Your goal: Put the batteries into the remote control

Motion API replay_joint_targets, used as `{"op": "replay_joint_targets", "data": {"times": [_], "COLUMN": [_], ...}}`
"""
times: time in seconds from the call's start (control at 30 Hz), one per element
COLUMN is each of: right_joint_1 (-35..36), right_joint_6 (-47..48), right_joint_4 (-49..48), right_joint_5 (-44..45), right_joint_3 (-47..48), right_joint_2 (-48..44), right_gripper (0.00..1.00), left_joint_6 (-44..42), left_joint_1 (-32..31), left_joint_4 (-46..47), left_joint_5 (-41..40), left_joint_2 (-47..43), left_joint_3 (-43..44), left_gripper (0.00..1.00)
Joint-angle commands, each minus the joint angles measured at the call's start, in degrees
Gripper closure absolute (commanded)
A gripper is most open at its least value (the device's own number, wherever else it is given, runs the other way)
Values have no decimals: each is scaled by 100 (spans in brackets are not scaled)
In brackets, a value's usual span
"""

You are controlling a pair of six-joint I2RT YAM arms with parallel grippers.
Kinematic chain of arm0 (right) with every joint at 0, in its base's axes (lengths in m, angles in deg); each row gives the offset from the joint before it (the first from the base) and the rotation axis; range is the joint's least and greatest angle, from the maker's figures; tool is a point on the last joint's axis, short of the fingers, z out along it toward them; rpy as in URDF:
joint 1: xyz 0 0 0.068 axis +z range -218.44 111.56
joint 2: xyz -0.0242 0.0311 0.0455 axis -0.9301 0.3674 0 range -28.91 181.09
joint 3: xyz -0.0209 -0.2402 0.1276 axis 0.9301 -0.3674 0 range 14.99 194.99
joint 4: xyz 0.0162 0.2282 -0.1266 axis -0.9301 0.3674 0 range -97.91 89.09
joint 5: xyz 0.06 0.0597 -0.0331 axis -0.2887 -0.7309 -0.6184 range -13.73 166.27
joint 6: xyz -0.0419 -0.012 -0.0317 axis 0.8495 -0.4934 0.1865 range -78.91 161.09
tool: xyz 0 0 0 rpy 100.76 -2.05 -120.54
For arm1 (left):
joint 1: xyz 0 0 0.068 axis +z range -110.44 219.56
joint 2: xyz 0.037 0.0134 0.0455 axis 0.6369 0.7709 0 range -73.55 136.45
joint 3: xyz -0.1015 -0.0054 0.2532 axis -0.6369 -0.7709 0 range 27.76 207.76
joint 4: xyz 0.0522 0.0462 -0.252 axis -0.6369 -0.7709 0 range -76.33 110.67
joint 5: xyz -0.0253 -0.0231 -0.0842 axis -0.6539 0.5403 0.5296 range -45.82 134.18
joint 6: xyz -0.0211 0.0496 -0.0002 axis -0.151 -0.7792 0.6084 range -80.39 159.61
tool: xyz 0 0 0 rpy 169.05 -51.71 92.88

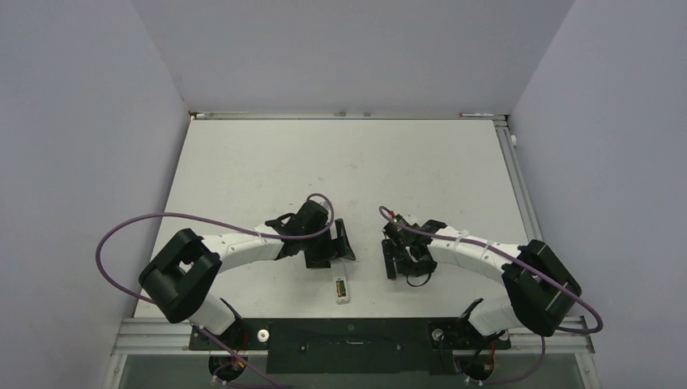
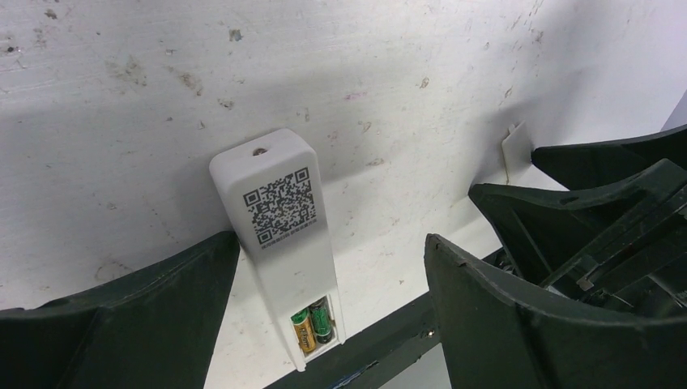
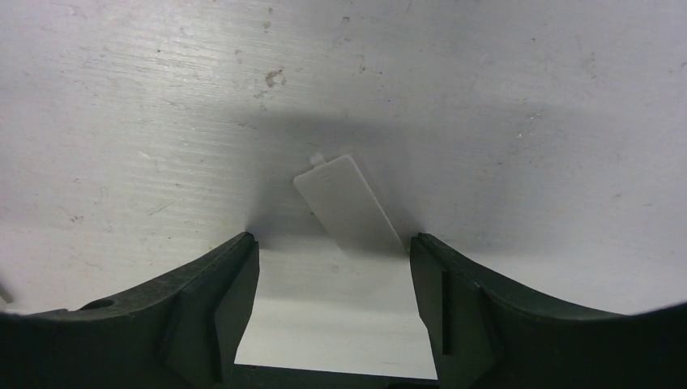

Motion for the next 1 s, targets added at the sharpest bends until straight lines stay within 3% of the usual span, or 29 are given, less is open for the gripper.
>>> {"op": "replay_joint_targets", "data": {"times": [0.0, 0.37, 0.57, 0.97], "right_joint_1": [159, 669, 582, 197], "right_joint_6": [-99, -486, -506, -393], "right_joint_4": [-150, -9, 104, -125], "right_joint_5": [365, 249, 689, 660], "right_joint_3": [29, 51, 102, 84], "right_joint_2": [243, 44, 93, 251], "right_gripper": [34, 46, 47, 57], "left_joint_6": [-202, -233, -315, -535], "left_joint_1": [21, 27, 66, 203], "left_joint_4": [-73, -241, -328, -543], "left_joint_5": [85, 131, 156, 230], "left_joint_2": [-102, -497, -550, -623], "left_joint_3": [-138, -342, -317, -321], "left_gripper": [17, 17, 17, 17]}}
